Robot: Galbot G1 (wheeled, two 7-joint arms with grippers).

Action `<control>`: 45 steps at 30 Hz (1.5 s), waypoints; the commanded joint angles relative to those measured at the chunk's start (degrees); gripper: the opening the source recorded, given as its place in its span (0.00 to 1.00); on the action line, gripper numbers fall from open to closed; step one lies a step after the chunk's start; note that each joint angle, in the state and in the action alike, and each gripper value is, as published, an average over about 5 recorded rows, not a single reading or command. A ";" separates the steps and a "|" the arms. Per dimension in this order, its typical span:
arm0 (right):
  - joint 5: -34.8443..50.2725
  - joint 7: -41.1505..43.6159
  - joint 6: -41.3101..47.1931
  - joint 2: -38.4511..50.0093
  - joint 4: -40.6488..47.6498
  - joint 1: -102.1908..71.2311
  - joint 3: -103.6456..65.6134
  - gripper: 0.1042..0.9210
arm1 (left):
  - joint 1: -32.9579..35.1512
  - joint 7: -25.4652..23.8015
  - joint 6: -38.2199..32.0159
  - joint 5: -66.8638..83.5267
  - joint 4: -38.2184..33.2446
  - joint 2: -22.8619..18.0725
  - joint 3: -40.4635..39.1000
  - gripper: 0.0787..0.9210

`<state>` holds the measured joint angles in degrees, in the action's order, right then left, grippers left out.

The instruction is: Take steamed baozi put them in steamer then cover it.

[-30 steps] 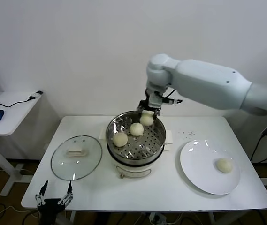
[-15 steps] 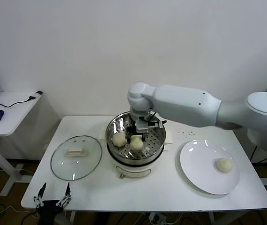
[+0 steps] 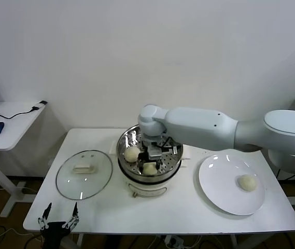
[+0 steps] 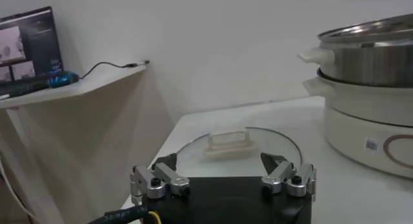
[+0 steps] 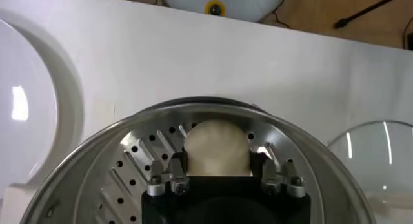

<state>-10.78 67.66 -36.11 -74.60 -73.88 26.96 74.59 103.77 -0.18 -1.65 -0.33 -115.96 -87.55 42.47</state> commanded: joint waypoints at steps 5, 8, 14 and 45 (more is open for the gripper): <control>1.16 1.30 -0.56 -0.54 1.55 -0.12 -1.53 0.87 | -0.44 0.00 0.14 0.05 0.11 -0.08 -0.19 0.88; 2.43 2.18 -1.14 -0.07 2.10 1.21 -2.30 0.88 | -0.47 0.00 0.17 0.05 0.10 -0.05 -0.15 0.88; 8.07 3.07 -0.22 2.95 4.17 6.47 -2.92 0.88 | -0.50 0.01 0.21 0.03 -0.17 -0.12 -0.29 0.88; 20.59 -2.11 40.16 46.00 8.03 -10.91 -7.93 0.88 | -0.18 -0.50 0.23 -0.60 -2.07 -0.16 -0.91 0.88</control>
<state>16.55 64.66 -1.84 -40.78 -64.19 29.24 75.77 103.62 -0.54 -1.42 -0.67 -118.06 -87.58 41.67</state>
